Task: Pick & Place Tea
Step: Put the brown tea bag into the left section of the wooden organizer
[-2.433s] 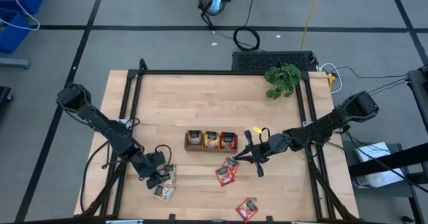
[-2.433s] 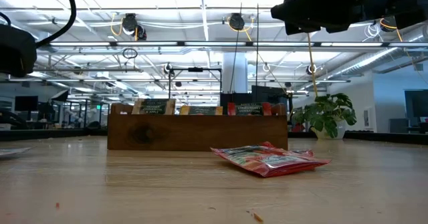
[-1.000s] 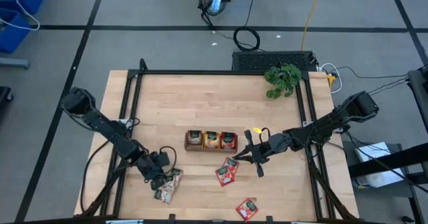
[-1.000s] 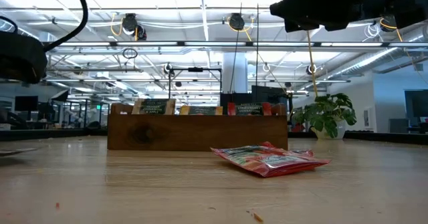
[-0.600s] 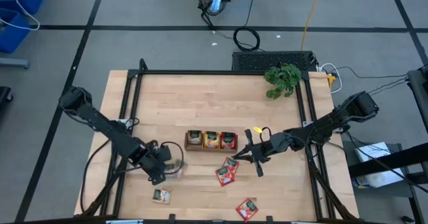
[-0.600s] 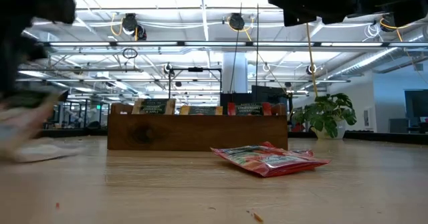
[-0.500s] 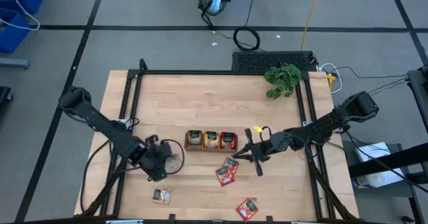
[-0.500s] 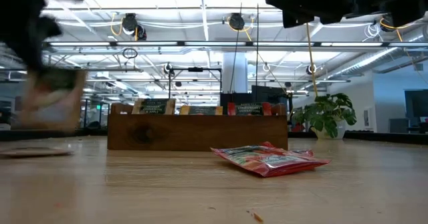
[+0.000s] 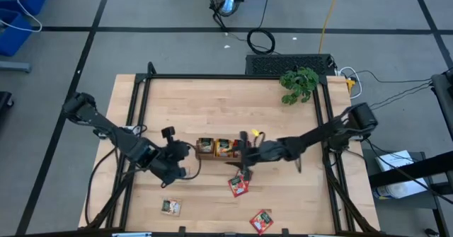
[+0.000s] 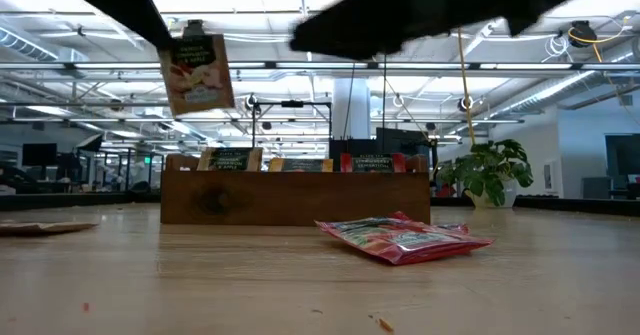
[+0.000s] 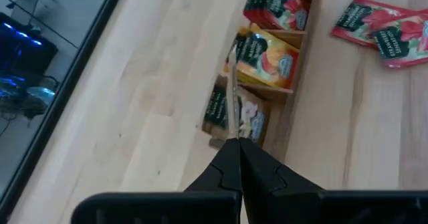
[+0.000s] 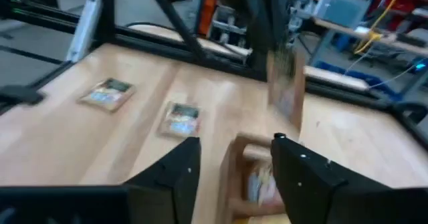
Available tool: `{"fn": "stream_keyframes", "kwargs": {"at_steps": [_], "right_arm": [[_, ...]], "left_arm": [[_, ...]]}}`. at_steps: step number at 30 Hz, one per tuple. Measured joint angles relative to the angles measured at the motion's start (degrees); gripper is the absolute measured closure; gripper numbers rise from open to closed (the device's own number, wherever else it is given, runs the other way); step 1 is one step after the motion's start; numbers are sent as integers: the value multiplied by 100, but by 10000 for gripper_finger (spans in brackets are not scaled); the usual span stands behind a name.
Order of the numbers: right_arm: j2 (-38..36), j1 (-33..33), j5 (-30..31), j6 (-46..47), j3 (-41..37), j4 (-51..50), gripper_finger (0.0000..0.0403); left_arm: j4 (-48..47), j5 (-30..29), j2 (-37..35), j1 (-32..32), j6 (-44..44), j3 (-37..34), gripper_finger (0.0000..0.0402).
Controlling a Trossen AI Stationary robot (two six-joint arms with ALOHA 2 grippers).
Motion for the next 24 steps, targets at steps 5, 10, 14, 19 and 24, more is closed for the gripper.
{"fn": "stream_keyframes", "kwargs": {"at_steps": [5, 10, 14, 19, 24], "right_arm": [[577, -22, 786, -204, 1115, -864, 217], [764, -164, 762, -263, 1606, -1384, 218], [778, -228, 400, -22, 1629, -1447, 226], [776, -335, 140, 137, 1629, -1391, 232], [801, -349, 125, 96, 1631, -1573, 240]], "left_arm": [[192, 55, 422, 22, 193, -3, 401], [191, 89, 837, 6, 225, 37, 401], [261, 86, 963, -8, 227, 37, 401], [845, 108, 979, -8, 667, 42, 401], [1147, 178, 979, 55, 961, 44, 401]]}}
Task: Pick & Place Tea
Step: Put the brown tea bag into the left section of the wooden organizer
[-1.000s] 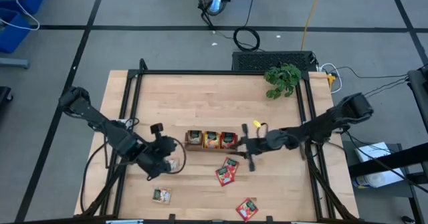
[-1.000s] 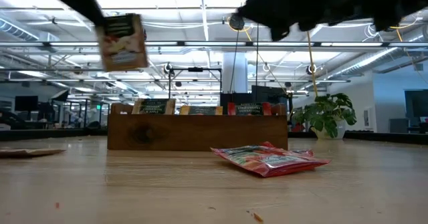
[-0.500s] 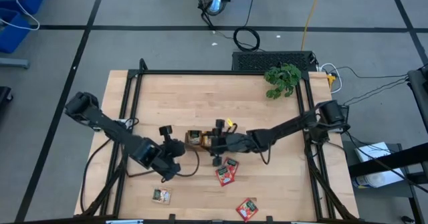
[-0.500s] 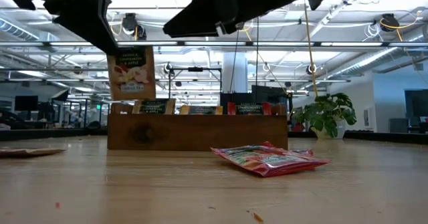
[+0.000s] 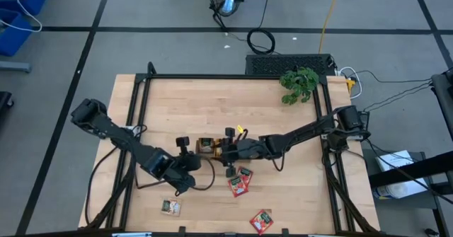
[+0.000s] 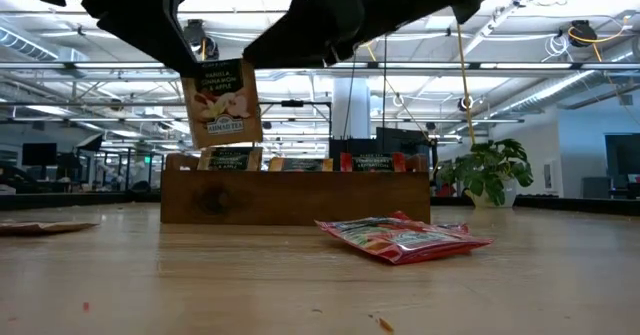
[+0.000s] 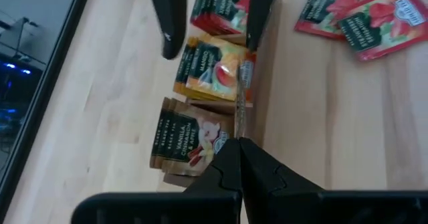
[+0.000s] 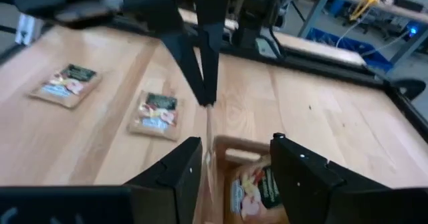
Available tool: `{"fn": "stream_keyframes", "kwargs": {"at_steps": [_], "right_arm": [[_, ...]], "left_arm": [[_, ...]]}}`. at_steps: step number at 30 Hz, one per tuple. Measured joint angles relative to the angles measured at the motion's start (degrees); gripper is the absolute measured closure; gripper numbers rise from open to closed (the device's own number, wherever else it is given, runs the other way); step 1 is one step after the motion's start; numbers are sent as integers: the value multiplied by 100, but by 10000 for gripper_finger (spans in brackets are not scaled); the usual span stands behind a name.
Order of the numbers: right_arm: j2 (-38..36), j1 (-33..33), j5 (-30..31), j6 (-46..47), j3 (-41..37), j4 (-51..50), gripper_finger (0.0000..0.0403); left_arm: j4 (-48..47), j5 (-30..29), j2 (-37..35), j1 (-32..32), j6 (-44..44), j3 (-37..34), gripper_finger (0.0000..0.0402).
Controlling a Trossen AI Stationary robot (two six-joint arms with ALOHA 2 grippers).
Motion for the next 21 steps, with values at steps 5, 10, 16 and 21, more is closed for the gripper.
{"fn": "stream_keyframes", "kwargs": {"at_steps": [5, 10, 16, 21], "right_arm": [[6, -11, -189, 165, 0, -218, 242], [1, -26, -420, 235, 0, -167, 244], [1, -147, -505, 232, 0, -225, 274], [1, -245, -600, 368, 0, -249, 303]], "left_arm": [[-7, 0, 0, 92, 21, 0, 401], [14, 106, 0, 151, 86, 0, 401], [37, 111, -2, 151, 105, 0, 400], [48, 110, 0, 174, 128, 0, 401]]}}
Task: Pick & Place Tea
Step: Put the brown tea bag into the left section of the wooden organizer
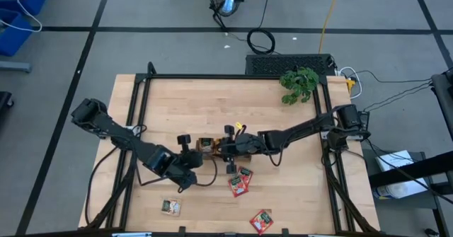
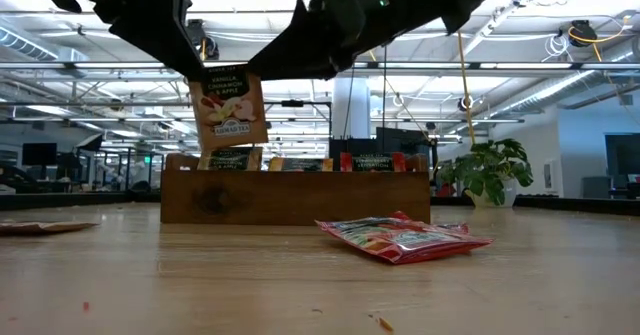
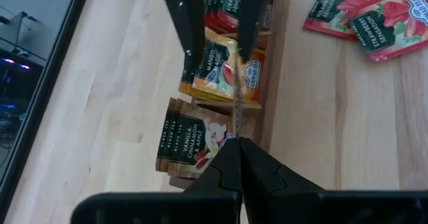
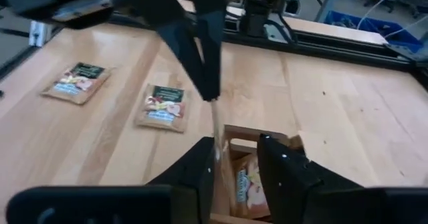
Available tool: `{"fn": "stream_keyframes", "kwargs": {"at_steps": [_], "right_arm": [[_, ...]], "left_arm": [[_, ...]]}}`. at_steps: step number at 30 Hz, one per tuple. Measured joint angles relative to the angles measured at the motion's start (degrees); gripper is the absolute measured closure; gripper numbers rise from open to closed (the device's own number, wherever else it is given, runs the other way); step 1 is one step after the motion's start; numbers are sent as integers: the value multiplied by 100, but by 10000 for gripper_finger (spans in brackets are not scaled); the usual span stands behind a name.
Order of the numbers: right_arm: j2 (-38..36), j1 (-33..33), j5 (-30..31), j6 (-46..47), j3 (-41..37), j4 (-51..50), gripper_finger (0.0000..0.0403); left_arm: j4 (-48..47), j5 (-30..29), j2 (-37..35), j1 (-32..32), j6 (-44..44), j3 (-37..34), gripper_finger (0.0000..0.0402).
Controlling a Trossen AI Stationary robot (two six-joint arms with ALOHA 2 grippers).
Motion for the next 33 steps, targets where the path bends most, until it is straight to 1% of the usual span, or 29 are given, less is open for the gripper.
{"fn": "stream_keyframes", "kwargs": {"at_steps": [3, 6, 11, 16, 20, 23, 27, 29, 33], "right_arm": [[0, -13, -169, -70, 0, -20, 312], [86, -53, -572, -132, 2, 50, 319], [319, -174, -588, -127, -7, 173, 341], [416, -216, -599, -151, -7, 303, 394], [417, -221, -598, -157, -7, 368, 399], [415, -221, -597, -160, -7, 401, 402], [415, -221, -599, -105, -7, 399, 402], [415, -221, -603, 39, -7, 419, 402], [415, -232, -739, 313, -7, 576, 402]], "left_arm": [[14, -1, -2, 0, 47, 0, 400], [46, 3, -2, 28, 107, 0, 400], [47, 45, -2, 90, 108, 0, 400], [50, 131, -2, 113, 109, 0, 400], [45, 143, -4, 113, 109, 0, 396], [35, 144, -4, 110, 108, 0, 382], [-241, 161, -64, -43, 111, 0, 350], [-454, 279, -187, -165, 47, 1, 330], [-984, 734, -537, -400, -524, 2, 295]]}}
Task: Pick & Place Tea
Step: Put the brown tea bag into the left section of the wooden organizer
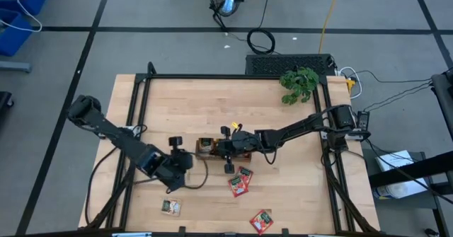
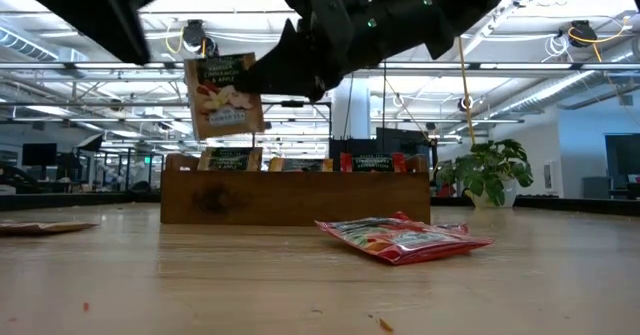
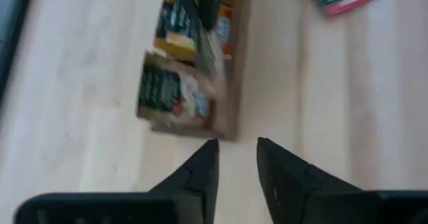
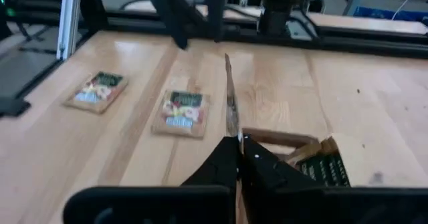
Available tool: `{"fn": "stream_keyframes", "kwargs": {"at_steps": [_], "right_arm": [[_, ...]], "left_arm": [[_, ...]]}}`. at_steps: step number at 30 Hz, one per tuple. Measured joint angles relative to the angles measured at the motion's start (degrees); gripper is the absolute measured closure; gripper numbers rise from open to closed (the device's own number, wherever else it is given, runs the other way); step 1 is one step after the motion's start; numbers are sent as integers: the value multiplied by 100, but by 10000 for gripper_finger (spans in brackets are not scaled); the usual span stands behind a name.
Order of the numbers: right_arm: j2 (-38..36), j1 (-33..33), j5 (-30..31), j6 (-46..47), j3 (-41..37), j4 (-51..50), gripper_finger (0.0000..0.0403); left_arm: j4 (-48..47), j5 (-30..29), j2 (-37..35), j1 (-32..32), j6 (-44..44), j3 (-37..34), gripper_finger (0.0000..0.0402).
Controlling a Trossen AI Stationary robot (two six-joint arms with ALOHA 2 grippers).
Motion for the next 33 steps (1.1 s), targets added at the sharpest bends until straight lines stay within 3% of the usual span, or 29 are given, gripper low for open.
{"fn": "stream_keyframes", "kwargs": {"at_steps": [2, 5, 8, 11, 14, 18, 21, 23, 25, 26, 28, 33], "right_arm": [[0, -27, 8, 91, 0, 91, 402], [-2, -98, 27, 292, -118, 462, 403], [-7, -176, 30, 645, -470, 1186, 403], [-4, -225, 53, 915, -888, 1894, 403], [-6, -251, 54, 1079, -1052, 2299, 403], [0, -206, 19, 1056, -1009, 2249, 403], [15, -158, 26, 961, -958, 2303, 403], [49, -168, 25, 918, -960, 2234, 403], [61, -205, 48, 927, -966, 2217, 403], [60, -222, 64, 929, -966, 2233, 403], [159, -223, 114, 930, -960, 2379, 403], [511, -220, 154, 1011, -999, 2632, 403]], "left_arm": [[-175, 75, -171, -171, -445, 0, 286], [-254, -431, -296, -681, -833, -4, 286], [-168, -1293, -301, -1356, -1010, -18, 308], [524, -2719, -296, -1985, -1373, -286, 343], [1318, -3542, -283, -2348, -1073, -745, 387], [2792, -3999, -283, -2597, 322, -1305, 390], [4633, -3320, -282, -2450, 2669, -1711, 392], [5819, -1969, -366, -2168, 4308, -1877, 397], [6458, -476, -506, -1801, 5409, -1933, 396], [6516, -10, -602, -1608, 5697, -1932, 394], [6105, 186, -967, -1240, 5906, -1949, 394], [5217, 778, -2411, -496, 5325, -2246, 397]]}}
